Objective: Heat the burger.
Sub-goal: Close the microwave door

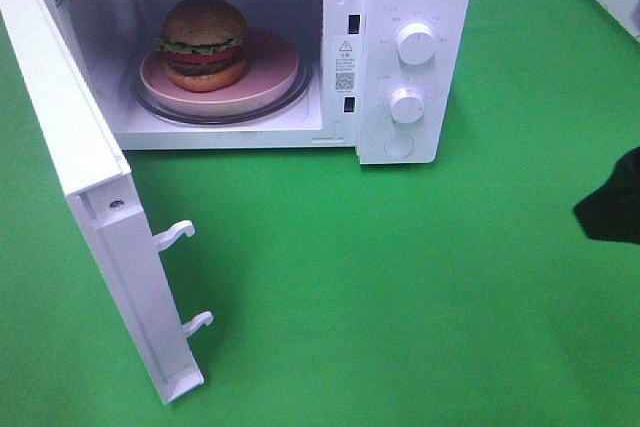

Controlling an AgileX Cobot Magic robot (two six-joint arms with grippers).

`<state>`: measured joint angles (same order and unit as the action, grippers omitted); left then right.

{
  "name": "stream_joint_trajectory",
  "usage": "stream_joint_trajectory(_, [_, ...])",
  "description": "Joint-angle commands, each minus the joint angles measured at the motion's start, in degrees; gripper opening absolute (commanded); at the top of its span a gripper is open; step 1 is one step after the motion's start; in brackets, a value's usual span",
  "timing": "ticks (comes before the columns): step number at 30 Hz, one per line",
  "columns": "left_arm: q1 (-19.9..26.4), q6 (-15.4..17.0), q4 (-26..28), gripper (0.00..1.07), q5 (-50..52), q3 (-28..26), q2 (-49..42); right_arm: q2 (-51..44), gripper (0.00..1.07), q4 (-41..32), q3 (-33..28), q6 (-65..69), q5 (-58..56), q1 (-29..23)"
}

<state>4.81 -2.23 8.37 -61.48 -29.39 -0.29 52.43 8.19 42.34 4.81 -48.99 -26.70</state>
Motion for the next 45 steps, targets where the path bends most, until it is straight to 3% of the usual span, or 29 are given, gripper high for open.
stream_joint_trajectory(1, [0.1,-0.1,0.1,1.00,0.4,-0.1,-0.9,-5.5,0.77,0.5,-1.7,0.5,-1.2,6.7])
stream_joint_trajectory(4, [0.1,-0.1,0.1,1.00,0.4,-0.1,-0.9,-11.5,0.77,0.5,-5.2,0.5,-1.1,10.4])
stream_joint_trajectory(15, [0.1,-0.1,0.1,1.00,0.4,-0.1,-0.9,-26.0,0.77,0.2,-12.7,0.9,0.4,16.2])
stream_joint_trajectory(27, [0.1,-0.1,0.1,1.00,0.4,-0.1,-0.9,-39.9,0.77,-1.7,-12.7,0.9,-0.1,19.9])
stream_joint_trajectory(45, [0.1,-0.1,0.1,1.00,0.4,-0.1,-1.0,-54.2,0.76,-2.8,-14.1,0.6,-5.9,19.9])
